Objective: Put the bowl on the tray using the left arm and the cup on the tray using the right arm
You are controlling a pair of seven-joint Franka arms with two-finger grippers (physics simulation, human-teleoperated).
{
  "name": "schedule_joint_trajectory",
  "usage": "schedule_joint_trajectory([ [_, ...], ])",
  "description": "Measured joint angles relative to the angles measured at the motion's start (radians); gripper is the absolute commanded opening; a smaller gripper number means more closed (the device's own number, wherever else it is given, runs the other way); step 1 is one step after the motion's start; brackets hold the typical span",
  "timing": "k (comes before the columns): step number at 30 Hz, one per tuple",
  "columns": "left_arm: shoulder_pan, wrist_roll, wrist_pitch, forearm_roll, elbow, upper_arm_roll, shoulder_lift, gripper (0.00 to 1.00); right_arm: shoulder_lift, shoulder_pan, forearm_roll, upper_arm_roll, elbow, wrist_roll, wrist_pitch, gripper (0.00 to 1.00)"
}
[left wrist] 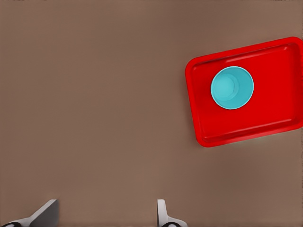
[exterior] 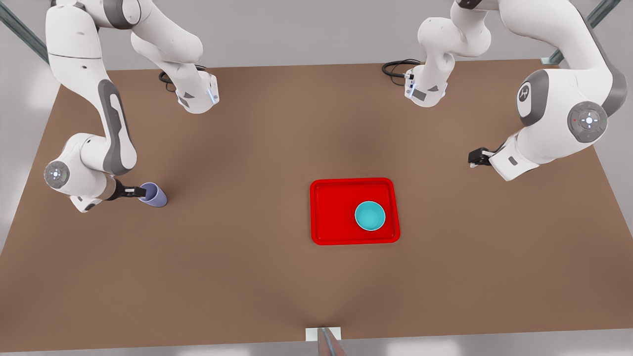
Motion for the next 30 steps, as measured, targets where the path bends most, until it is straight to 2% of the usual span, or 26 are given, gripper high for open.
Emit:
schedule_joint_trajectory([
  [7, -0.001, -0.001, -0.009, 0.001, 0.038, 0.000, -0.001, 1.00, -0.001, -0.009, -0.005, 0.000, -0.071, 0.000, 0.043, 0.98],
  [8, -0.002, 0.003, -0.009, 0.002, 0.040, 0.000, 0.000, 1.00, 0.000, -0.009, -0.005, 0.000, -0.078, 0.000, 0.058, 0.94],
  [9, 0.000, 0.003, -0.009, 0.002, 0.042, 0.000, 0.000, 1.00, 0.000, -0.009, -0.005, 0.000, -0.081, 0.000, 0.064, 0.85],
  [10, -0.001, 0.003, -0.009, 0.003, 0.042, 0.001, 0.000, 1.00, 0.006, -0.009, -0.005, 0.000, -0.085, 0.000, 0.064, 0.71],
  [11, -0.001, 0.003, -0.009, 0.003, 0.042, 0.001, 0.000, 1.00, 0.010, -0.009, -0.006, 0.000, -0.085, 0.000, 0.061, 0.51],
  [13, -0.001, -0.002, -0.009, 0.003, 0.042, 0.001, -0.001, 1.00, 0.015, -0.009, -0.006, 0.000, -0.084, 0.000, 0.060, 0.42],
  [15, 0.000, -0.002, -0.011, 0.004, 0.040, 0.001, 0.001, 1.00, 0.029, -0.008, -0.006, 0.000, -0.077, 0.000, 0.066, 0.27],
  [16, 0.000, -0.002, -0.011, 0.005, 0.040, 0.001, 0.001, 1.00, 0.032, -0.008, -0.006, 0.000, -0.074, 0.000, 0.068, 0.24],
  [18, 0.000, -0.002, -0.009, 0.004, 0.040, 0.001, 0.003, 1.00, 0.037, -0.006, -0.005, 0.000, -0.061, 0.005, 0.077, 0.21],
  [30, -0.002, -0.005, -0.009, -0.002, 0.037, 0.001, 0.015, 1.00, 0.022, 0.000, -0.001, 0.002, -0.054, 0.004, 0.031, 0.21],
])
